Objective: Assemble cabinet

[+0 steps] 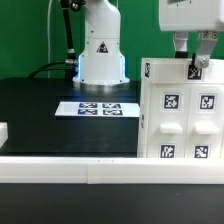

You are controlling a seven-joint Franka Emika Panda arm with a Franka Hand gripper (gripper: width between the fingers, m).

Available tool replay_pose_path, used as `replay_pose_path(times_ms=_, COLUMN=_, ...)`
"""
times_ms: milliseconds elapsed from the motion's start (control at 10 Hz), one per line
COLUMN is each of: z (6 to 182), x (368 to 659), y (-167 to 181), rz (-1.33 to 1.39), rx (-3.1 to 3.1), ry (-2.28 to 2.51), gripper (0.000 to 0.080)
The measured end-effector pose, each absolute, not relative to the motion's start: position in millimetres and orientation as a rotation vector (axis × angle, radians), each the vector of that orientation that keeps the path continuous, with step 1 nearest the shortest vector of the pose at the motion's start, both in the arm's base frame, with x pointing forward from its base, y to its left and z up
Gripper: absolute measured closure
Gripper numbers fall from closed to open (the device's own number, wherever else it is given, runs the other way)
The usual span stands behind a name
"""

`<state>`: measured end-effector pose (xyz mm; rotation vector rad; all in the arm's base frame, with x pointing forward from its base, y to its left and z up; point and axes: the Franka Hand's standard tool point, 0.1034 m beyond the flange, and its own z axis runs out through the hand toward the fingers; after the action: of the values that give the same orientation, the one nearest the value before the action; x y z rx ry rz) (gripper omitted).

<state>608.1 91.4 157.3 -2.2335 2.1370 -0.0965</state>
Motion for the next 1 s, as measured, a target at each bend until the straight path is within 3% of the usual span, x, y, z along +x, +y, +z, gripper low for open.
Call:
replay_pose_path(times_ms=700, z=157.0, x=608.8, y=96.4, rz=-0.007, rx=-1.85, ry=2.422, gripper=0.024)
replay_pose_path(times_ms=900, z=155.9, x=608.1, y=99.7, rz=0.006, rx=-1.867, ry=2.402, gripper=0.0047)
replay_pose_path(times_ms=1000, z=155.7, x=608.0, y=100.2, rz=0.007, rx=-1.872, ry=2.398, gripper=0.0047)
